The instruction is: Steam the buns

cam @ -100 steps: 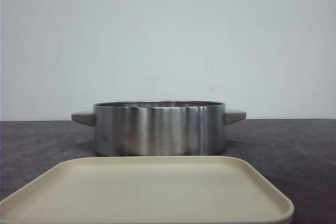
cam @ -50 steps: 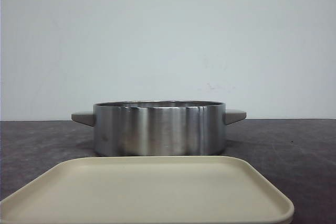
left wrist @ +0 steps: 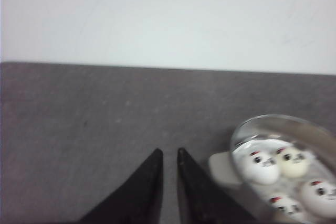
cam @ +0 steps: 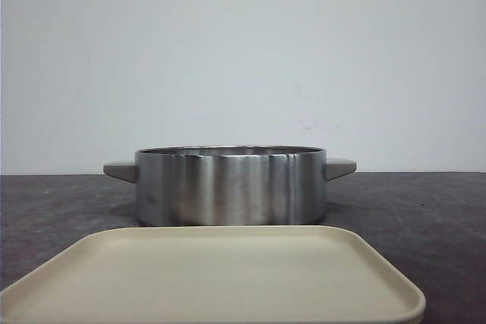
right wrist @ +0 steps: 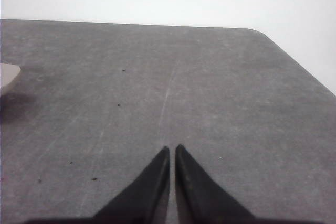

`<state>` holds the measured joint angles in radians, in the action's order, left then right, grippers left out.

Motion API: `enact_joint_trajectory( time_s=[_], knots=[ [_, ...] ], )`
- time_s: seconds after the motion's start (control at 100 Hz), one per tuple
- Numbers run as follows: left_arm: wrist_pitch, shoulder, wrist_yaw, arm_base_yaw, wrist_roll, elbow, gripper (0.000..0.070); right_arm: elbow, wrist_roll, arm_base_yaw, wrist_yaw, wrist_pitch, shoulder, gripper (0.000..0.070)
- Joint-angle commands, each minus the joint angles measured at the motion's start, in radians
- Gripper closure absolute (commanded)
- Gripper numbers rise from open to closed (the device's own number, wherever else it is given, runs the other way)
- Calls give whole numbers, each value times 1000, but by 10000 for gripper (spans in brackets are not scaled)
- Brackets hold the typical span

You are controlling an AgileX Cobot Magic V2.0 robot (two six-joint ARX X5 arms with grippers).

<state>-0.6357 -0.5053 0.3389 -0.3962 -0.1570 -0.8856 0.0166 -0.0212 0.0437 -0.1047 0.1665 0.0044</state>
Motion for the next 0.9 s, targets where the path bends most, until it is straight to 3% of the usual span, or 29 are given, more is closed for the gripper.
enact_joint_trajectory(
  time_s=[0.0,0.18,0.28,0.58,0.89],
  knots=[
    [100,25,-1,14,17,138,700,-4,10,-1,0,-9,-1,688],
    [438,204,-70,69,-24,540,700,-4,10,-1,0,-9,-1,688],
    [540,310,-122,121,-42,699,700,-4,10,-1,0,-9,-1,688],
    [520,460,-157,262,-52,834,700,-4,10,-1,0,-9,-1,688],
    [492,502,-185,317,8,872,700,-4,10,-1,0,-9,-1,688]
  ],
)
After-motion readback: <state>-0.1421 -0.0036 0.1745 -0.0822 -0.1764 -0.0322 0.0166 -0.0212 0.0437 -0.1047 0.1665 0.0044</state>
